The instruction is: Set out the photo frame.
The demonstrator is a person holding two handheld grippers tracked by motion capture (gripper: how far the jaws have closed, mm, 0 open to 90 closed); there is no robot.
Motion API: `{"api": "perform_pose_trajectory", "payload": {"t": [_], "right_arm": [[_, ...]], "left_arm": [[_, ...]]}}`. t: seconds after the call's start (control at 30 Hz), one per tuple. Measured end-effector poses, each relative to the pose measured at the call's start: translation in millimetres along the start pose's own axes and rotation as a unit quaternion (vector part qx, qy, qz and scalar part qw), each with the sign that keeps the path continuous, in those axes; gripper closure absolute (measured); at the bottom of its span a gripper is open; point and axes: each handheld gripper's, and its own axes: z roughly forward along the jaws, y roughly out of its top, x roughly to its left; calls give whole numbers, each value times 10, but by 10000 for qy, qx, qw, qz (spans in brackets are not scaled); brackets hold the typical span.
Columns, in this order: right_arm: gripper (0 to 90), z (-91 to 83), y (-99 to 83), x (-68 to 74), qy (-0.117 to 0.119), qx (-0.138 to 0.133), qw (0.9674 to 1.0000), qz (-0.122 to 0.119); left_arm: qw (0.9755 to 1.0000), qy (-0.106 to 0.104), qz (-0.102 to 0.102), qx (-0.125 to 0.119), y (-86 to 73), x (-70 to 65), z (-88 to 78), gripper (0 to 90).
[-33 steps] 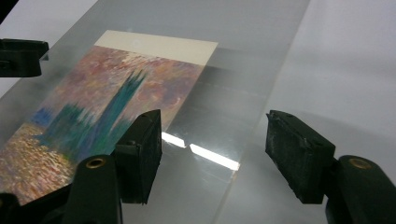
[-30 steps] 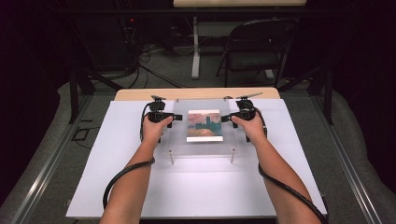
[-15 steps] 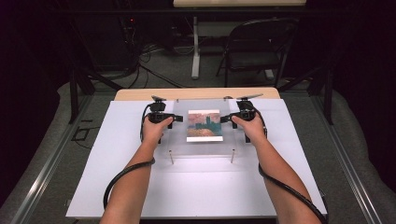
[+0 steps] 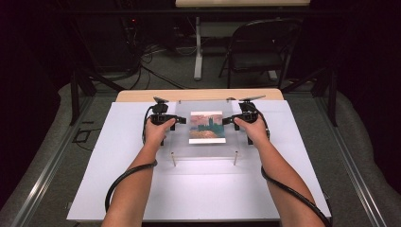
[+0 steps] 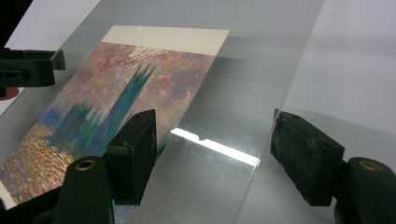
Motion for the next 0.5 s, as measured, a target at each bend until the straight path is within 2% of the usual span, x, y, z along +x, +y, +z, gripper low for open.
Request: {"api": "perform_pose_trajectory", "payload": {"t": [0.5], "right_arm": [[317,-10,2,4,-10,-5,10000,-80]], "left_arm": [[10000,-30,-59,-53,-4,17,-10,357]]}}
